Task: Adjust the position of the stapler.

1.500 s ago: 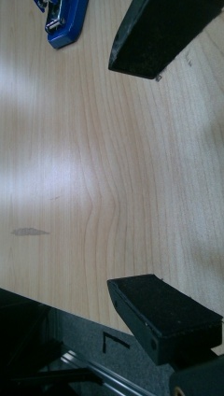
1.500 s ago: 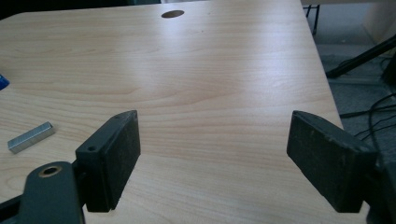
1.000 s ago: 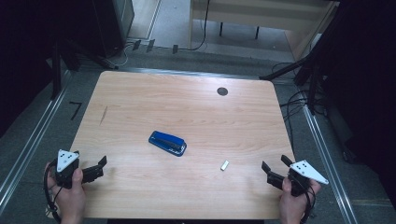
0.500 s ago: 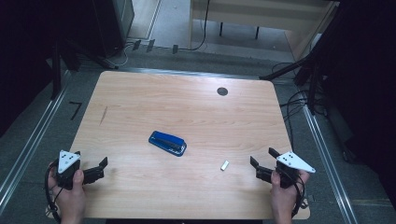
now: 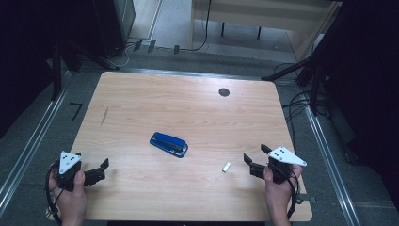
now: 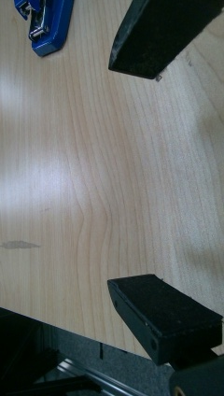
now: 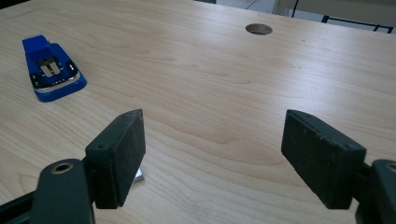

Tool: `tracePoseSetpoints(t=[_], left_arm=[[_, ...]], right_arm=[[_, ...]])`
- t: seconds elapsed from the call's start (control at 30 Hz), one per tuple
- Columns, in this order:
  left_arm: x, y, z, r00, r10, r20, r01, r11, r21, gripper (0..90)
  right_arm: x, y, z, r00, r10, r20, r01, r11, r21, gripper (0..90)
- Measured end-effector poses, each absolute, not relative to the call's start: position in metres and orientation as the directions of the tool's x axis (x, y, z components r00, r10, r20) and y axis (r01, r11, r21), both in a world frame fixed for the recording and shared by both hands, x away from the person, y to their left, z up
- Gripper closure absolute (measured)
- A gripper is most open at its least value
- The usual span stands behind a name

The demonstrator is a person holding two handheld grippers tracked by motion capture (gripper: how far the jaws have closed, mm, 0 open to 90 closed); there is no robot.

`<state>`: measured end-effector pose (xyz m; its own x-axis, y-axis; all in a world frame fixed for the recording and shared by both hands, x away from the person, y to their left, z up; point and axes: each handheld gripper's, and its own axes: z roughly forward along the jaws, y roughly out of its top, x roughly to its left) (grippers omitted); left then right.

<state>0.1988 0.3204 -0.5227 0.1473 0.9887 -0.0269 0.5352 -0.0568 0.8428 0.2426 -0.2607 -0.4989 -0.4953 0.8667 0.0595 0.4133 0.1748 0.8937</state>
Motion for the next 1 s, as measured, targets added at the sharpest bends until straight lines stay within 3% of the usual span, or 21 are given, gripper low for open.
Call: tracePoseSetpoints(t=[0.4,1.0], left_arm=[[0.199,0.321,-0.523,0.148,0.988,-0.032,0.536,-0.053,0.842,0.5],[0.199,0.321,-0.523,0.146,0.989,-0.035,0.538,-0.05,0.841,0.5]], right_arm=[[0.252,-0.238,-0.496,-0.557,0.828,0.07,0.42,0.208,0.883,26.9],[0.266,-0.206,-0.492,-0.574,0.817,0.046,0.423,0.248,0.872,28.2]])
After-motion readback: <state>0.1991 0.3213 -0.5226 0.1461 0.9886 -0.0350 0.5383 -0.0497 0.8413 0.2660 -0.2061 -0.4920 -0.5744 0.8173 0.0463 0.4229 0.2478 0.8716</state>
